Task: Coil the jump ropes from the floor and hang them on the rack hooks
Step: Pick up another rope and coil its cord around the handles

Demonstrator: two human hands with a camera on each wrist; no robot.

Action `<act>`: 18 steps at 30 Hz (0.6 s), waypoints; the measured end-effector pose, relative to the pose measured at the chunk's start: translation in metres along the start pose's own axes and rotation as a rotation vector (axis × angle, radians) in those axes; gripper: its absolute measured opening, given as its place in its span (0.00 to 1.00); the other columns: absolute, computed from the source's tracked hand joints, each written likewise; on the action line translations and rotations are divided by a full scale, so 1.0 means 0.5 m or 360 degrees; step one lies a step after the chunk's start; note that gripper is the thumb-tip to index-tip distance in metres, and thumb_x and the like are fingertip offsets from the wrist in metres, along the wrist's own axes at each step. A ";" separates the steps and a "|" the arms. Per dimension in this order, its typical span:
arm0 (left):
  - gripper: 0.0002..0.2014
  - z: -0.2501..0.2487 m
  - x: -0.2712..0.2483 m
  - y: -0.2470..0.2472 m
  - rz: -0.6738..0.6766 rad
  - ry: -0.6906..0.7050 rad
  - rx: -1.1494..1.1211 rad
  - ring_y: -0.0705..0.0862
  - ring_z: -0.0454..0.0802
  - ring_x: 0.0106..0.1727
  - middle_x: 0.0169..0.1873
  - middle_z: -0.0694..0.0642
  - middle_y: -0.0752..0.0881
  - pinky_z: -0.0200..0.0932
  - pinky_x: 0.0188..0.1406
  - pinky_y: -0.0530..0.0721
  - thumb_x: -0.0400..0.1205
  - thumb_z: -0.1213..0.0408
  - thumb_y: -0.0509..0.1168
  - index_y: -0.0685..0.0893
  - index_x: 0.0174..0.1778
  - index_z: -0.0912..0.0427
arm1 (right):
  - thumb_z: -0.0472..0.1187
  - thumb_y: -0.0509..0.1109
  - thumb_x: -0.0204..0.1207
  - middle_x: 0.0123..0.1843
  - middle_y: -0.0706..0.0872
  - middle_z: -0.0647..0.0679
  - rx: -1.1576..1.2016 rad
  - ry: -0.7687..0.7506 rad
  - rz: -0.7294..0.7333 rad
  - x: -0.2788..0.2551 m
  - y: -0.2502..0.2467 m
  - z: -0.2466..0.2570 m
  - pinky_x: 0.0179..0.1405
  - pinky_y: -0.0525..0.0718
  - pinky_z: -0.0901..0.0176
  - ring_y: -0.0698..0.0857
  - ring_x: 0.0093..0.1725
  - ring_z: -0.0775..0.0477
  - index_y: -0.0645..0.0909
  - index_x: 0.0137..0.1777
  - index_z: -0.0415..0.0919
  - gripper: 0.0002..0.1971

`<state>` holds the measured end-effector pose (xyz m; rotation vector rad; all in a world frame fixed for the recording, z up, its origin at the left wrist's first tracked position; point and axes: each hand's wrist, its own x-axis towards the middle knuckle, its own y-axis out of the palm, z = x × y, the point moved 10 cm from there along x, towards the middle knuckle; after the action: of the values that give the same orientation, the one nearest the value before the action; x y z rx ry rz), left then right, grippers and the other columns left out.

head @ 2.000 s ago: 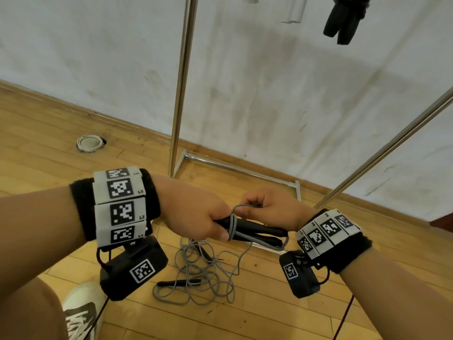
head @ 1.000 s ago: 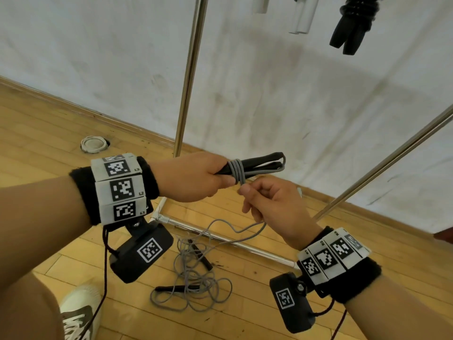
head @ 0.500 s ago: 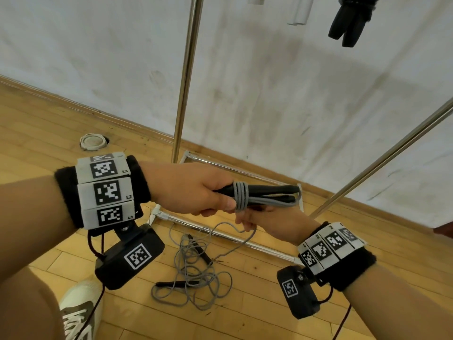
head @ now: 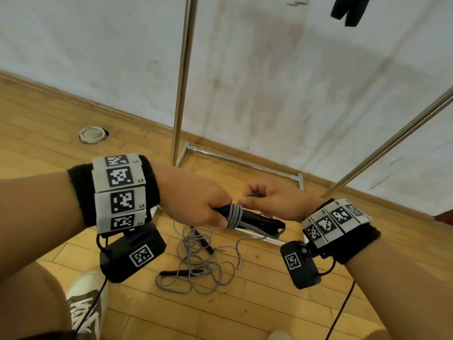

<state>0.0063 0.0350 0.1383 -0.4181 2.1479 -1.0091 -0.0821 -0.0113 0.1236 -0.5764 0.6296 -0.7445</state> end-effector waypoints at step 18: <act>0.10 0.083 0.019 -0.079 -0.0562 -0.0299 0.0157 0.77 0.45 0.30 0.34 0.49 0.80 0.39 0.26 0.69 0.88 0.54 0.58 0.77 0.47 0.55 | 0.31 0.70 0.80 0.34 0.89 0.47 0.0759 0.0068 -0.0401 -0.009 -0.033 0.025 0.42 0.90 0.50 0.89 0.35 0.47 0.82 0.49 0.38 0.02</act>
<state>0.0291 -0.0178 0.1460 -0.8310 1.8851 -1.2109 -0.0832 -0.0144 0.1443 -0.2000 0.3996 -1.1061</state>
